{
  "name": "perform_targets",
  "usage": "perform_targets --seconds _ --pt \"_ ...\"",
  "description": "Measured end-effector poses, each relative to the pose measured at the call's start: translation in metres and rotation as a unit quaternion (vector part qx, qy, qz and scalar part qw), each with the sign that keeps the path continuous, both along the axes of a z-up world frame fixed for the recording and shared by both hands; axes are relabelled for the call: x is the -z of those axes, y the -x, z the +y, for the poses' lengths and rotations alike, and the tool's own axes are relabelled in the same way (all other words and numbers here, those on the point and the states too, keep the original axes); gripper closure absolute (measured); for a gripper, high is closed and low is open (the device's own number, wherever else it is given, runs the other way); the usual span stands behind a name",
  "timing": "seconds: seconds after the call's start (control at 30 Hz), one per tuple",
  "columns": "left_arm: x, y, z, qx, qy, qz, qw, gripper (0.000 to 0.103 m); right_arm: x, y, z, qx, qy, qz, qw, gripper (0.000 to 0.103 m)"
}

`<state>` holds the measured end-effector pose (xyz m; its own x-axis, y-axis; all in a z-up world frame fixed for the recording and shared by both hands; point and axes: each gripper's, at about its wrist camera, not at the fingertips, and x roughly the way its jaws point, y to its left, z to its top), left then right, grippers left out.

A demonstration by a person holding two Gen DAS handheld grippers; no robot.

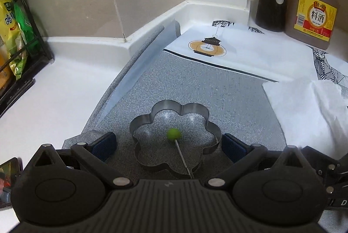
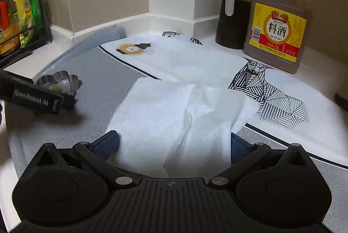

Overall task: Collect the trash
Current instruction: 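Reach the left tool toward the flower-shaped cookie cutter while the right tool reaches the white cloth, then grasp the metal cookie cutter with the left tool while the right tool pinches the white cloth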

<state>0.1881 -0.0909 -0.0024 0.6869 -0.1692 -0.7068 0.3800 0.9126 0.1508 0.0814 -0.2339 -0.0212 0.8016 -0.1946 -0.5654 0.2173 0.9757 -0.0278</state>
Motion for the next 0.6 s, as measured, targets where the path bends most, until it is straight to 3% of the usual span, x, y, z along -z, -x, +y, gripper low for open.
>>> perform_targets --seconds 0.6 --pt "0.0015 -0.0073 0.0054 -0.012 0.027 0.002 0.9996 0.000 -0.0002 0.0004 -0.0008 0.000 0.000 0.000 1.000 0.000"
